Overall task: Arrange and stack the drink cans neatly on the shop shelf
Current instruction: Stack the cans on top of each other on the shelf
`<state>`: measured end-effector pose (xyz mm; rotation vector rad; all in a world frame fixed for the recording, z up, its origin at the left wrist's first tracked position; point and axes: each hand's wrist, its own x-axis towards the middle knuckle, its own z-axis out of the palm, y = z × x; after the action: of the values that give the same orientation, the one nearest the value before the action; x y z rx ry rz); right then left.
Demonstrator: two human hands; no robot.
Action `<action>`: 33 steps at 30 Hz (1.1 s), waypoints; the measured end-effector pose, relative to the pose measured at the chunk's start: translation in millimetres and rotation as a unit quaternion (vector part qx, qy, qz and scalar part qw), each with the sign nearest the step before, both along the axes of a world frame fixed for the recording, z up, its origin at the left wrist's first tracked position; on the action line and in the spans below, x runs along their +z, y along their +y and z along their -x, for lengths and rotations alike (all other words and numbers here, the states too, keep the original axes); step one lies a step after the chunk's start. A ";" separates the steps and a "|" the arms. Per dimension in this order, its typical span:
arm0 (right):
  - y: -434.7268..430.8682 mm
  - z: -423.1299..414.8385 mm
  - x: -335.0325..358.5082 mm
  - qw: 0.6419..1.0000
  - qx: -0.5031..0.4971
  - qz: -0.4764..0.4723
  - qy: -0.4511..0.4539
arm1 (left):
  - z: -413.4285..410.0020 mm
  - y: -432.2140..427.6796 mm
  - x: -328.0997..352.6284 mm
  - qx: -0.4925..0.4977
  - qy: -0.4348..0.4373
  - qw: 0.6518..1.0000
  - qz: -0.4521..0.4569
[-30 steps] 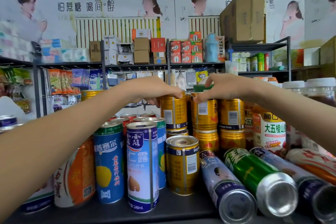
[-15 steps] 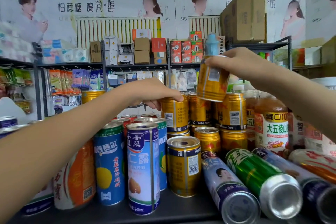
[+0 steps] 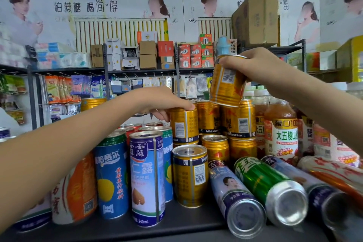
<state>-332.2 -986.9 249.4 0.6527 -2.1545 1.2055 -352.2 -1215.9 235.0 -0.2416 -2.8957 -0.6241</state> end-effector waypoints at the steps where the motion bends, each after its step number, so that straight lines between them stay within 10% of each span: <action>1: -0.4 -0.9 -0.1 1.000 -0.001 0.002 0.000 | -1.1 0.4 -0.3 -0.001 -0.001 1.000 0.007; 16: -6.1 -22.6 -10.7 0.983 0.079 0.147 -0.072 | -33.2 15.9 -4.5 0.015 0.020 0.999 0.032; 23: -9.4 -42.9 -6.5 0.831 0.292 0.416 -0.228 | -63.4 26.6 -2.1 -0.005 0.239 0.968 0.077; 28: -14.6 -55.5 -10.8 0.780 0.335 0.436 -0.298 | -86.3 43.3 -11.5 -0.143 0.379 0.898 -0.169; 31: -10.9 -60.2 -11.9 0.794 0.353 0.378 -0.319 | -97.2 41.5 -9.5 -0.174 0.377 0.883 -0.218; 33: -4.9 -60.2 -10.5 0.893 0.257 0.234 -0.286 | -103.8 39.6 -6.9 -0.156 0.372 0.892 -0.202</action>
<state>-272.0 -991.8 238.9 0.7339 -2.0374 2.3604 -248.5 -1176.3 228.2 -0.7128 -1.9545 -0.9169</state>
